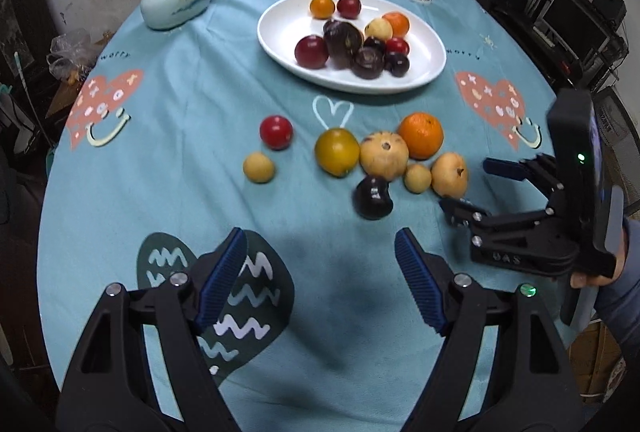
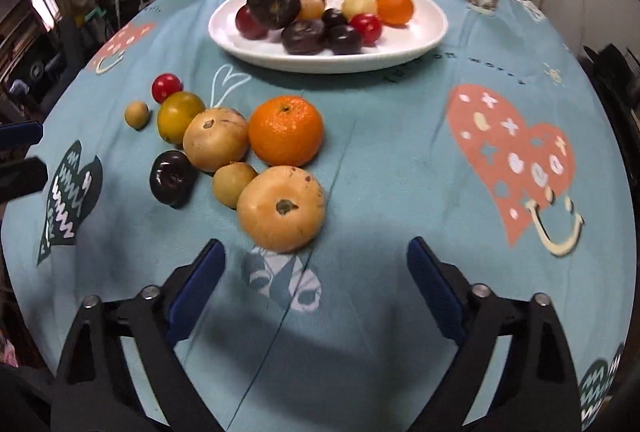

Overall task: Organize fruits
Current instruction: 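Grasp a dark plum with the left tool while the right tool grasps a tan pear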

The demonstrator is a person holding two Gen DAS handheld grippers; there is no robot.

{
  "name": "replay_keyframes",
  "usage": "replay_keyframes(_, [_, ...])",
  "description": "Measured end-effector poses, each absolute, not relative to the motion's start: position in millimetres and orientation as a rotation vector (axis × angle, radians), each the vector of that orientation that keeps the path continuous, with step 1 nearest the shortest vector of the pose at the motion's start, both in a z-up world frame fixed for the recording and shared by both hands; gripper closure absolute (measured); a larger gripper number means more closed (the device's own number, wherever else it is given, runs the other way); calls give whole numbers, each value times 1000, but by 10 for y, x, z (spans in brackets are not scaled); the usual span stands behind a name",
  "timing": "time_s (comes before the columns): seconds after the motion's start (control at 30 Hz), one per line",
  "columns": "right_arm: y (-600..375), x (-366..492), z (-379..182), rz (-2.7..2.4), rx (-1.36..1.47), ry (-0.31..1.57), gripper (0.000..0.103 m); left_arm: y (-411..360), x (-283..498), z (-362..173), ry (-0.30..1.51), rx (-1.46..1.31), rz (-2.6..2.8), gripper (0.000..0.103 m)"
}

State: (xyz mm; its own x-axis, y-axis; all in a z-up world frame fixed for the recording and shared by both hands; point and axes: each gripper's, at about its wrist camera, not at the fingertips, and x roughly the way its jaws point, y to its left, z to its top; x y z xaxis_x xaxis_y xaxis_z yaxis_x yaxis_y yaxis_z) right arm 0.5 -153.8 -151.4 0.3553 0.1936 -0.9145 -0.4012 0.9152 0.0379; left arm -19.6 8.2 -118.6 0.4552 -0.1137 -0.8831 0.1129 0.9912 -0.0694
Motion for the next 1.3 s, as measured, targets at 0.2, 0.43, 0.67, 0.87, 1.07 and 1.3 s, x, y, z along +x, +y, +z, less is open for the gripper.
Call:
replay_keyframes(0.2, [-1519, 62, -1406, 494, -214, 1154, 61, -65, -49, -1395, 1132, -37, -136, 25])
replay_keyframes(0.43, [-1745, -79, -1167, 526, -148, 1123, 68, -337, 265, -1672, 1177, -36, -136, 46])
replay_keyframes(0.67, [-1840, -224, -1165, 565, -101, 1122, 68, -420, 269, -1686, 1182, -21, -149, 71])
replay_keyframes(0.87, [-1889, -139, -1303, 503, -22, 1154, 17, -233, 43, -1385, 1116, -47, -155, 71])
replay_keyframes(1.07, [-1714, -221, -1386, 525, -155, 1127, 25, -9, -141, -1268, 1099, -91, -122, 71])
replay_keyframes(1.3, [-1650, -213, -1351, 571, -140, 1168, 58, 13, -221, -1173, 1082, -88, -154, 71])
